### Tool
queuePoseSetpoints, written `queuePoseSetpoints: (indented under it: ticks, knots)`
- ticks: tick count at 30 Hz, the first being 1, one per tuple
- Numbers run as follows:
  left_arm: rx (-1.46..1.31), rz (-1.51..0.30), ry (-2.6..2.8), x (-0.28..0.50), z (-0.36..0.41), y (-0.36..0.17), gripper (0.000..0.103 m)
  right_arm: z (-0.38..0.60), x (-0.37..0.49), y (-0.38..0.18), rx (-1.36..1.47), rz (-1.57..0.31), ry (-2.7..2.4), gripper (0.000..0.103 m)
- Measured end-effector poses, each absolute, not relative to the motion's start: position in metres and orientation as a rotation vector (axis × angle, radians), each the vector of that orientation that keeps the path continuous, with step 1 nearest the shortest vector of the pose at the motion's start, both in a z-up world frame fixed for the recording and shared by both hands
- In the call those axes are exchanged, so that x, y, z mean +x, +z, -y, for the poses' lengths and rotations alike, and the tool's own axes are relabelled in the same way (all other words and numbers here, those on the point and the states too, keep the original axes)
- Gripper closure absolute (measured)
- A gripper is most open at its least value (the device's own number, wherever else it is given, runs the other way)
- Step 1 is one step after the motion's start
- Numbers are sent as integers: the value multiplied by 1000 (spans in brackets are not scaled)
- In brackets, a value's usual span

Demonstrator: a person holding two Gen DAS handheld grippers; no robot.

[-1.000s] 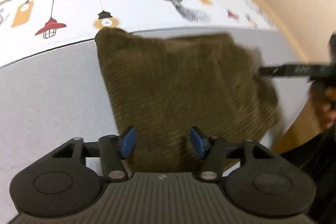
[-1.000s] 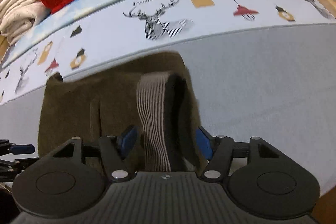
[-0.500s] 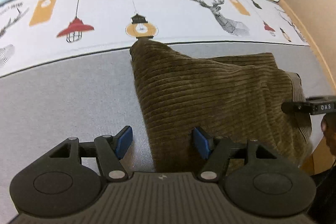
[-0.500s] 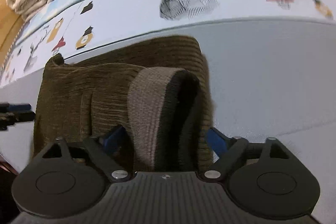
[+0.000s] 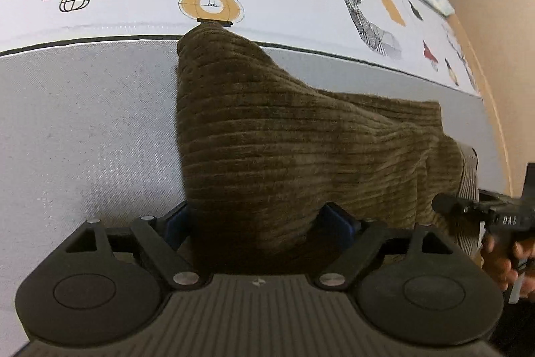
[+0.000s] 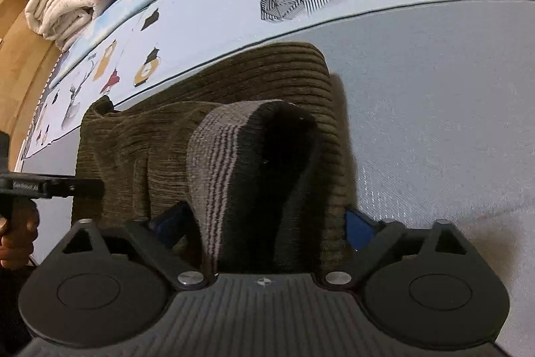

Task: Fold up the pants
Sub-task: 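Lower the folded pants onto the bed and open the right gripper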

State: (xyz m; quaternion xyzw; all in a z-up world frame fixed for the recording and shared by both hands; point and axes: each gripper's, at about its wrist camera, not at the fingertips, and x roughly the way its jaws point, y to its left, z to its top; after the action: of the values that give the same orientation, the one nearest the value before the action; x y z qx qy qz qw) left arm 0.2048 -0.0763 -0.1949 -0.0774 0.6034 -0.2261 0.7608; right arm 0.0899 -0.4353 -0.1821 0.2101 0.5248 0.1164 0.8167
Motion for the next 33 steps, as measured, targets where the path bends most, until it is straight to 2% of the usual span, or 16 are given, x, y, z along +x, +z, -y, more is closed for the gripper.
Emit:
queuePoseSetpoints:
  ticks: [1, 2, 3, 4, 6, 8, 14, 17, 19, 21, 26, 29, 30, 32, 33]
  knots:
    - [-163, -1297, -502, 205, 78, -194, 21, 435, 89, -179, 443, -1101, 261, 27]
    - [-150, -1279, -511, 204, 79, -193, 29, 436, 87, -177, 435, -1083, 271, 31]
    - [-133, -1258, -518, 202, 79, -190, 43, 436, 86, -174, 430, -1062, 279, 38]
    - [-121, -1240, -527, 200, 78, -185, 50, 436, 86, -171, 428, -1046, 284, 44]
    - [-95, -1182, -546, 198, 74, -172, 71, 435, 86, -162, 420, -997, 295, 50]
    - [-122, -1111, -533, 200, 63, -158, 74, 435, 90, -153, 441, -943, 310, 54]
    - [-76, -860, -440, 209, 31, -119, 74, 403, 124, -123, 447, -791, 394, 55]
    - [-98, -779, -390, 217, 15, -108, 70, 388, 150, -110, 444, -732, 396, 55]
    - [-111, -758, -317, 224, 7, -107, 65, 376, 171, -108, 415, -737, 347, 47]
    - [-120, -767, -238, 229, -1, -106, 58, 370, 188, -113, 421, -774, 221, 34]
    - [-155, -841, -355, 227, -6, -110, 58, 356, 200, -129, 388, -891, 161, 35]
    - [-58, -984, -431, 226, 8, -132, 56, 338, 202, -148, 184, -1000, 120, 34]
    - [3, -1057, -420, 224, 13, -146, 54, 337, 200, -152, 158, -1004, 111, 26]
    - [118, -1089, -381, 218, 22, -159, 41, 344, 195, -153, 221, -1014, 100, 27]
    - [139, -1054, -365, 215, 24, -152, 40, 347, 193, -150, 247, -1015, 82, 27]
